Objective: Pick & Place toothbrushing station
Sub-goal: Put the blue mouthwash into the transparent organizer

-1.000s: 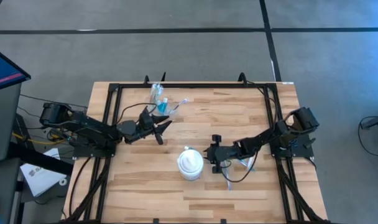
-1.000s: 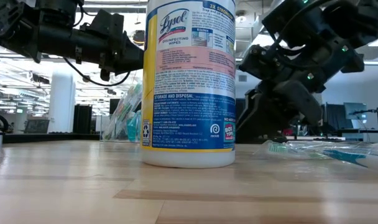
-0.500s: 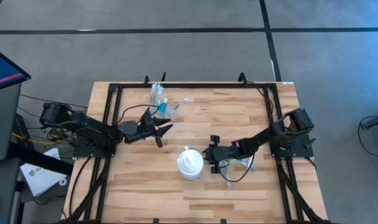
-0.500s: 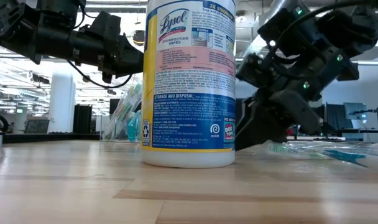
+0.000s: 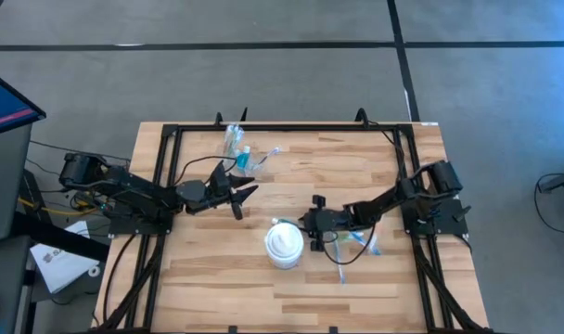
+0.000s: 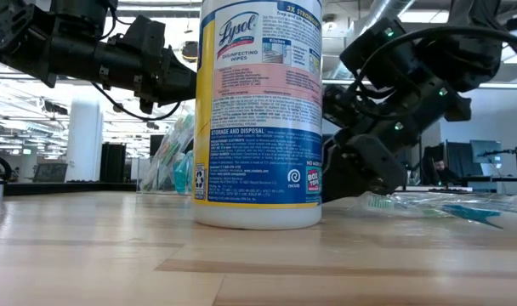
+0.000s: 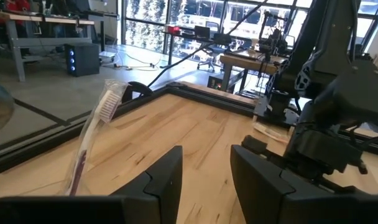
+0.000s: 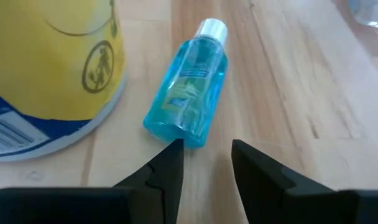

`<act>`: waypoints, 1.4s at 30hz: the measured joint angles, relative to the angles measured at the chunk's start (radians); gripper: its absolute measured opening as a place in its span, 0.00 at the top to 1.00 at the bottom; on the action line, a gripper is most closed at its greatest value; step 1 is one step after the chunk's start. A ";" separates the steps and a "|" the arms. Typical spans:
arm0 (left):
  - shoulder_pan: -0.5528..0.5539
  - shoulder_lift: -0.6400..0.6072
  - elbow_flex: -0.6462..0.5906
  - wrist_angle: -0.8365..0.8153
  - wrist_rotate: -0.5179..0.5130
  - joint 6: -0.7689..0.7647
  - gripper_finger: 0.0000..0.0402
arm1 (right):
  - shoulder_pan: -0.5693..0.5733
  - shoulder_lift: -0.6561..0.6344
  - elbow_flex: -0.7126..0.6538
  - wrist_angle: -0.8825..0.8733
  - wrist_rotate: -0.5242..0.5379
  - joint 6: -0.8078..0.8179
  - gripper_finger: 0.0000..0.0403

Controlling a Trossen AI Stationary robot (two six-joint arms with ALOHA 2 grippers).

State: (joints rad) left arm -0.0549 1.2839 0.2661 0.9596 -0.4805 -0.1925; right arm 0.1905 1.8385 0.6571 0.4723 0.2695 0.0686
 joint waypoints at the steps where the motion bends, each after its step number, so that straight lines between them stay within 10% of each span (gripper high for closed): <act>1: 0.000 0.000 0.000 0.000 0.000 0.000 0.67 | -0.006 0.000 0.000 0.003 -0.021 0.000 0.69; 23: 0.000 0.000 0.000 -0.003 0.002 0.000 0.67 | -0.089 0.000 0.000 0.095 -0.116 -0.053 0.69; 42: 0.000 0.000 0.000 -0.246 0.217 -0.021 0.67 | -0.120 0.090 0.109 -0.005 -0.145 -0.061 0.69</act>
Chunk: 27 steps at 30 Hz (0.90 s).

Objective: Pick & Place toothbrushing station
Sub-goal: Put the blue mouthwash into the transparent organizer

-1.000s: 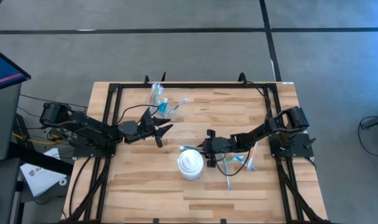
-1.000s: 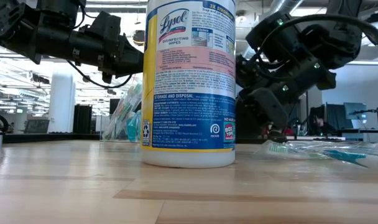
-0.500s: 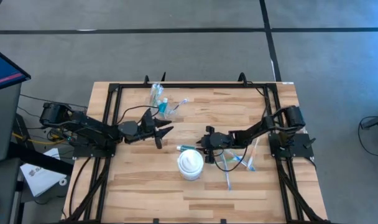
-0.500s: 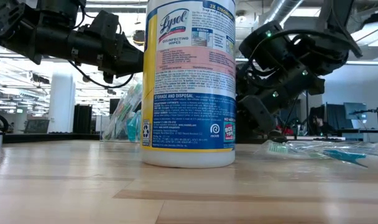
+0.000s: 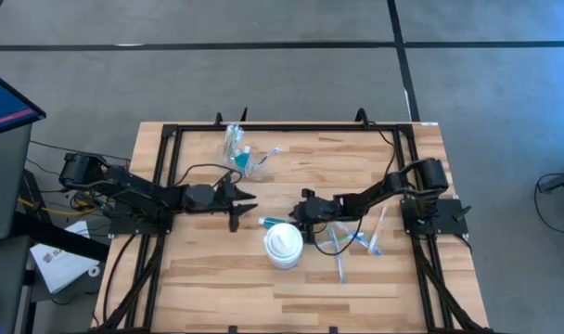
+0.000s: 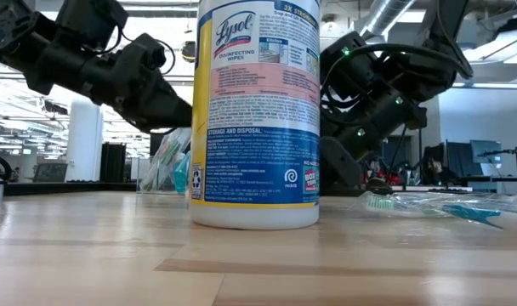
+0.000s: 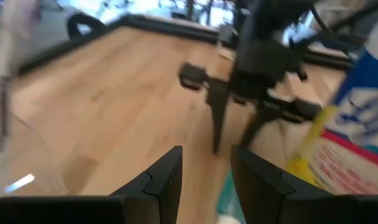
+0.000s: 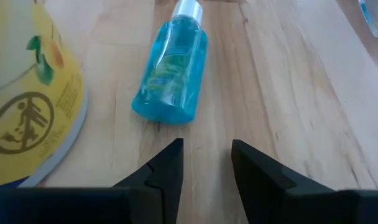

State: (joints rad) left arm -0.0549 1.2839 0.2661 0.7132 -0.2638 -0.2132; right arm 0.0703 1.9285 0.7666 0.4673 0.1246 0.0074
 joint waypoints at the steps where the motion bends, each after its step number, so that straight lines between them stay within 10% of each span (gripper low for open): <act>1: 0.000 0.000 0.000 -0.014 0.019 -0.001 0.67 | -0.002 0.000 0.001 -0.005 0.001 0.000 0.69; 27: -0.025 0.052 0.000 -0.088 0.133 -0.035 0.67 | -0.042 -0.080 -0.001 -0.191 0.009 -0.008 0.69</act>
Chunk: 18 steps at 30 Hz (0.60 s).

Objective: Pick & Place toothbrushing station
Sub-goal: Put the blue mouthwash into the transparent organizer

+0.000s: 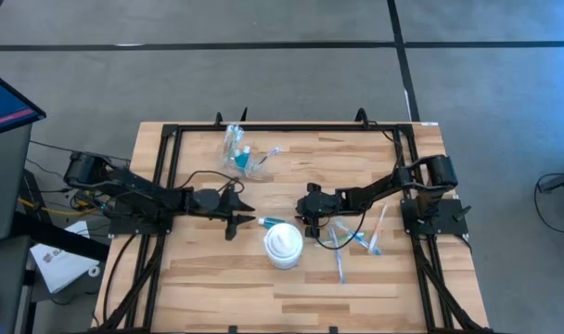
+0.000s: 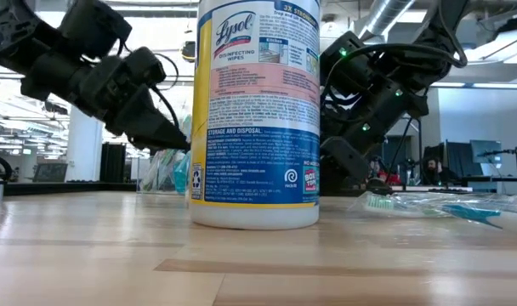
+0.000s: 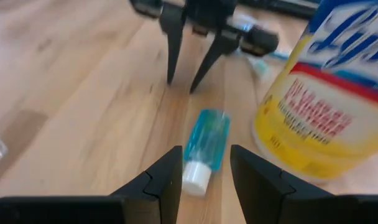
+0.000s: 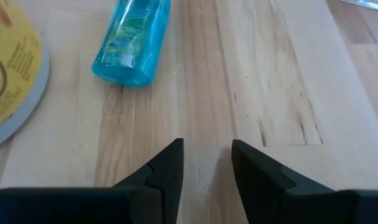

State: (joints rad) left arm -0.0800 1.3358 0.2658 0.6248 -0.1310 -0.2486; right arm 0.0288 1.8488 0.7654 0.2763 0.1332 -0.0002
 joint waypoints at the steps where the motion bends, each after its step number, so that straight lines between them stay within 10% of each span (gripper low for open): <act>1: -0.001 0.021 0.000 0.004 -0.001 -0.010 0.67 | 0.000 0.000 0.000 -0.001 0.003 0.000 0.69; 18: -0.100 0.204 0.000 0.112 0.040 -0.157 0.67 | 0.001 0.000 0.001 -0.012 0.002 0.000 0.69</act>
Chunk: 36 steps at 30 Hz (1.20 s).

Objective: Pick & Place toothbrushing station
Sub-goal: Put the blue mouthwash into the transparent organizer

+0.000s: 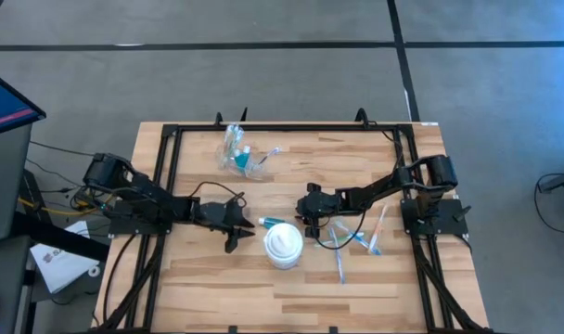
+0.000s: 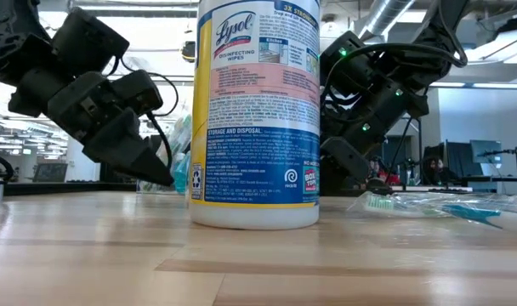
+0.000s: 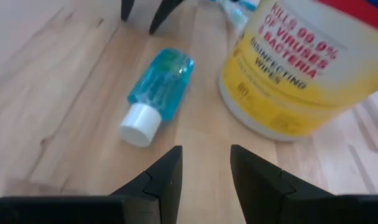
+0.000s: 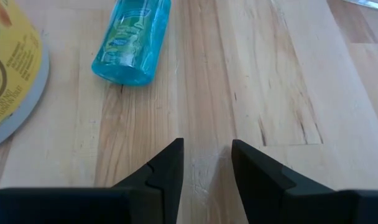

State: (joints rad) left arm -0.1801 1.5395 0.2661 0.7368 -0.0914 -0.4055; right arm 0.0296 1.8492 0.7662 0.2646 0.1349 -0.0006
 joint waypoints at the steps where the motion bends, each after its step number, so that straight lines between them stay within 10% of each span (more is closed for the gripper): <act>1: -0.004 0.011 0.000 0.024 -0.010 -0.001 0.67 | 0.000 0.000 0.000 0.000 0.000 -0.001 0.69; 36: 0.063 0.204 0.090 0.079 -0.293 -0.020 0.67 | 0.016 0.002 -0.002 0.025 -0.002 -0.036 0.69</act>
State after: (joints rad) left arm -0.1169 1.7439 0.3565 0.8162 -0.3840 -0.4252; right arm 0.0452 1.8511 0.7639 0.2900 0.1327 -0.0371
